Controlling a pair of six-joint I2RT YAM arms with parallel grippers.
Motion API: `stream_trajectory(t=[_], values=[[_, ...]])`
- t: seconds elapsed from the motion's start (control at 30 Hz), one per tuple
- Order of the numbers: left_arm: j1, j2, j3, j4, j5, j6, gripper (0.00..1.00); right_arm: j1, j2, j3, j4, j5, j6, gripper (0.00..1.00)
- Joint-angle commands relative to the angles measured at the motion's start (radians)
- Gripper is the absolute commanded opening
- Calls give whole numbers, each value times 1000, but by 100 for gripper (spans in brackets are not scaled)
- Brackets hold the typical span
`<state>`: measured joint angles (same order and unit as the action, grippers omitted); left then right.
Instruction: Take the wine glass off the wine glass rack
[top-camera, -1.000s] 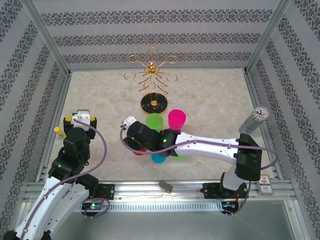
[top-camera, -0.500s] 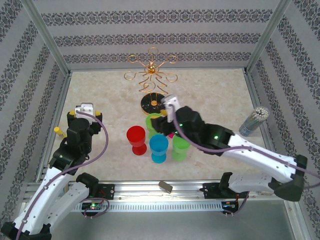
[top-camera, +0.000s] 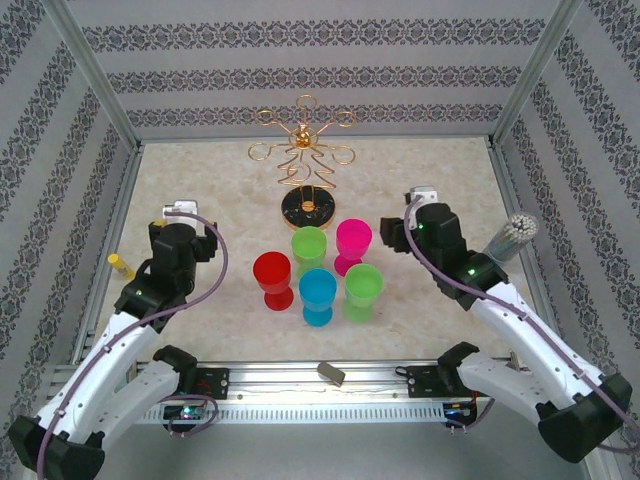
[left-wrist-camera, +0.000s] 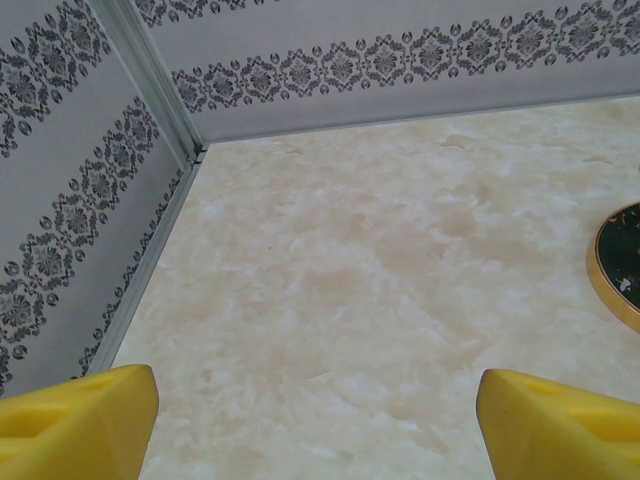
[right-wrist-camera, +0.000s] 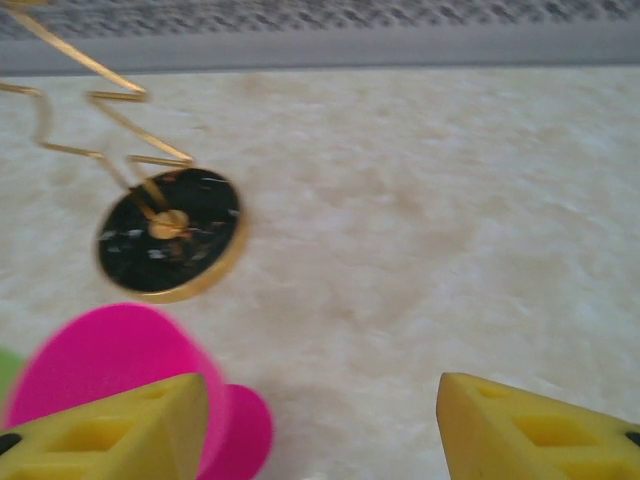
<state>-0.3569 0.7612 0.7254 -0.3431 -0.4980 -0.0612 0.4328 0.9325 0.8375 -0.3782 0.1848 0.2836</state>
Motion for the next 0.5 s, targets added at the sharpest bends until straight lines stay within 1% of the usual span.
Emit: stream_trajectory(t=[0.0, 0.1, 0.17, 0.23, 0.3, 0.37, 0.47], values=[[28, 23, 5, 65, -15, -45, 85, -99, 33, -30, 84, -96, -47, 64], [32, 58, 27, 69, -23, -56, 86, -181, 91, -32, 108, -119, -75, 67], [35, 89, 35, 81, -27, -60, 88, -218, 125, -47, 148, -123, -96, 67], [33, 119, 21, 112, -54, -87, 89, -237, 157, -84, 223, -81, -107, 68], [33, 141, -12, 168, -52, -122, 89, -254, 187, -135, 314, -66, -114, 69], [34, 154, -49, 231, -42, -117, 89, -268, 207, -170, 383, -64, -127, 70], [36, 190, -79, 297, -71, -92, 90, -285, 239, -211, 468, -64, -153, 72]])
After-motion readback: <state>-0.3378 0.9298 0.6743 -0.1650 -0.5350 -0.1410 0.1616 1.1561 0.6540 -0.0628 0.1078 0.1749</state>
